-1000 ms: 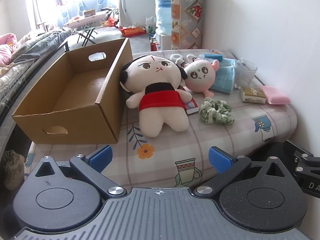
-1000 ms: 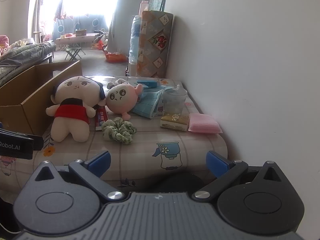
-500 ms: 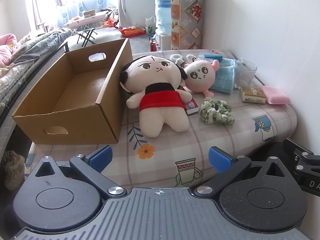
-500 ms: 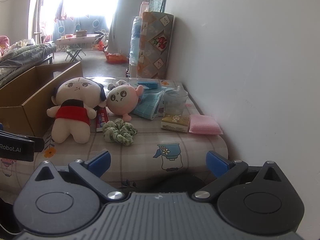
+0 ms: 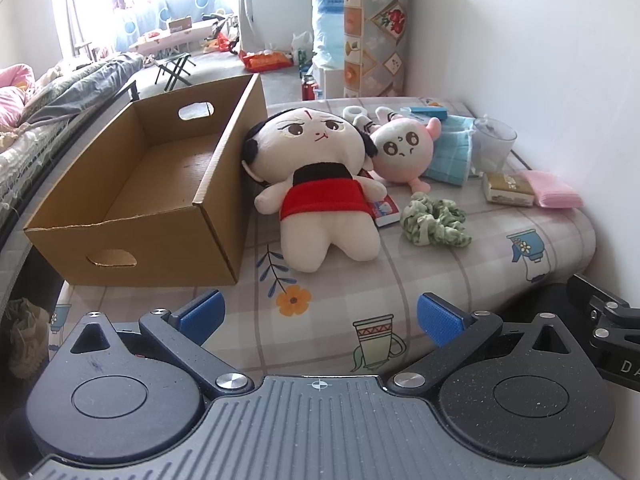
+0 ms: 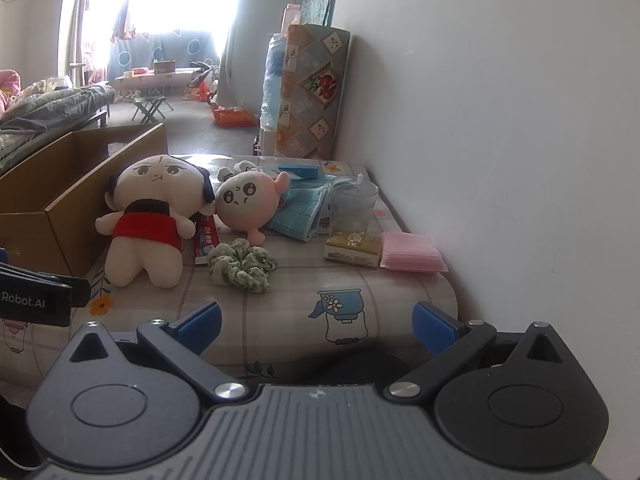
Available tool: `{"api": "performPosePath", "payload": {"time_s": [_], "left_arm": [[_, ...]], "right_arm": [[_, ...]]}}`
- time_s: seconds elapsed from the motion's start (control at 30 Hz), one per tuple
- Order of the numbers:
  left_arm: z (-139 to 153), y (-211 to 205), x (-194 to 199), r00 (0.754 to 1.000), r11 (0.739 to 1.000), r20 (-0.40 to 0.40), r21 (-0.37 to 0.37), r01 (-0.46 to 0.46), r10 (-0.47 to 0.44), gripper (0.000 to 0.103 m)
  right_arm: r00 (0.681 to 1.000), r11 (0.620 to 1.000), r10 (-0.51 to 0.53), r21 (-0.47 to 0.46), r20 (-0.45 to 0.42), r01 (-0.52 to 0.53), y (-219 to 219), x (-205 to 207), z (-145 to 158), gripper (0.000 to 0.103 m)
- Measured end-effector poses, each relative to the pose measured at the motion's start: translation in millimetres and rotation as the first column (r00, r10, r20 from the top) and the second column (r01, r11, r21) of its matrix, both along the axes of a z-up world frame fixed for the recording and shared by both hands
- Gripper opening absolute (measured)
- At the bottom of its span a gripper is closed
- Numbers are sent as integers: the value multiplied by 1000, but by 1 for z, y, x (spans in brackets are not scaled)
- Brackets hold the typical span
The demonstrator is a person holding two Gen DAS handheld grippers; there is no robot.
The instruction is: Organize soft objects
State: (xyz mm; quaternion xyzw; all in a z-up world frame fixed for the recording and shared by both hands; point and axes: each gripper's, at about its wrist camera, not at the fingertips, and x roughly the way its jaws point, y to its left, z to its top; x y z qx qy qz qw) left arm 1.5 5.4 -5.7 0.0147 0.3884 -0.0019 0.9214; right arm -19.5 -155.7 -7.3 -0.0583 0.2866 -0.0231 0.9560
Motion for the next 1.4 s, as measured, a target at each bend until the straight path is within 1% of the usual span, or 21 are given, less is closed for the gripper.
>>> {"api": "performPosePath", "payload": {"time_s": [1.0, 1.4], "left_arm": [[-2, 8, 0, 1000, 1000, -1, -4, -5, 5, 103], [-4, 14, 6, 1000, 1000, -9, -9, -19, 19, 103]], "right_arm": [[1000, 1000, 11, -6, -2, -11, 7, 4, 0, 103], [1000, 999, 25, -20, -13, -25, 13, 13, -1, 103]]}}
